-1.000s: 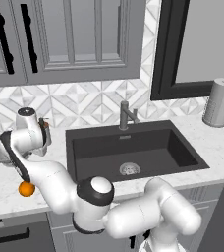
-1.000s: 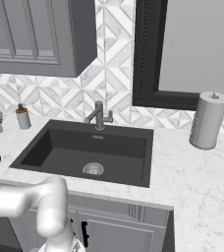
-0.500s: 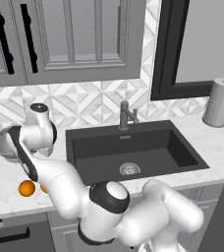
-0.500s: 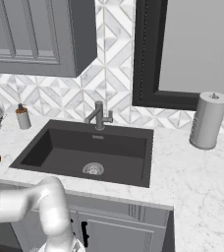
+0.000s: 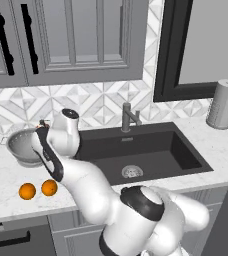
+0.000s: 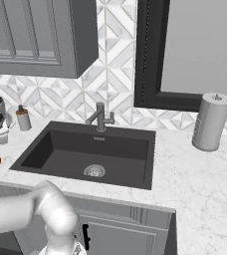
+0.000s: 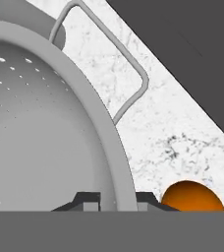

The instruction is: Put the colander in the sink, put the orange, orange in the colander, and turn on the sink faucet and pour water over the colander.

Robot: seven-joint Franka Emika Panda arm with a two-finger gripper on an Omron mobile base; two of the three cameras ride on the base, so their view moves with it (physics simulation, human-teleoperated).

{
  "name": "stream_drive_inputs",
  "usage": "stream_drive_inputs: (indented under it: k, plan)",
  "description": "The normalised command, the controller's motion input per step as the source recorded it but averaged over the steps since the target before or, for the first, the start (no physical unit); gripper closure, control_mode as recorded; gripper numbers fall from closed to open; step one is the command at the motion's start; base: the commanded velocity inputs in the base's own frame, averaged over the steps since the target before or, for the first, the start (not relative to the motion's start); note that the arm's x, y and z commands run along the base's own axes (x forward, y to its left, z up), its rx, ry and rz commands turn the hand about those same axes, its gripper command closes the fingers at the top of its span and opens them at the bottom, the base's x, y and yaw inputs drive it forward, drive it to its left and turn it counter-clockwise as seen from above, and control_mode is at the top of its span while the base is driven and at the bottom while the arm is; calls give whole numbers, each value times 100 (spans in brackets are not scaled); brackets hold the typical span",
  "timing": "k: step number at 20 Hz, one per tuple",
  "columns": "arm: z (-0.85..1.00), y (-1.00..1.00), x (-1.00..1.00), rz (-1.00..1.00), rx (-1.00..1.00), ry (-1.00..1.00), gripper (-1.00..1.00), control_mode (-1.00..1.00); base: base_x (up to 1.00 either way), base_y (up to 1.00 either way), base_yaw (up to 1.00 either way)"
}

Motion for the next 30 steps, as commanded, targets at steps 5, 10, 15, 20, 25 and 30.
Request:
stream_drive_inputs:
  k: [5, 10, 15, 20, 25, 30]
  plan:
    - [1, -64, -21, 0, 10, 2, 100, -100, 0, 0, 0]
    - [12, -69, -5, -2, 8, 2, 100, -100, 0, 0, 0]
    - [14, -72, -11, -10, 0, 10, 100, -100, 0, 0, 0]
    - [13, -86, -31, -6, 0, 19, 100, -100, 0, 0, 0]
    - [4, -85, -17, -4, 0, 15, 100, -100, 0, 0, 0]
    - [0, -95, -10, 0, -1, 4, 100, -100, 0, 0, 0]
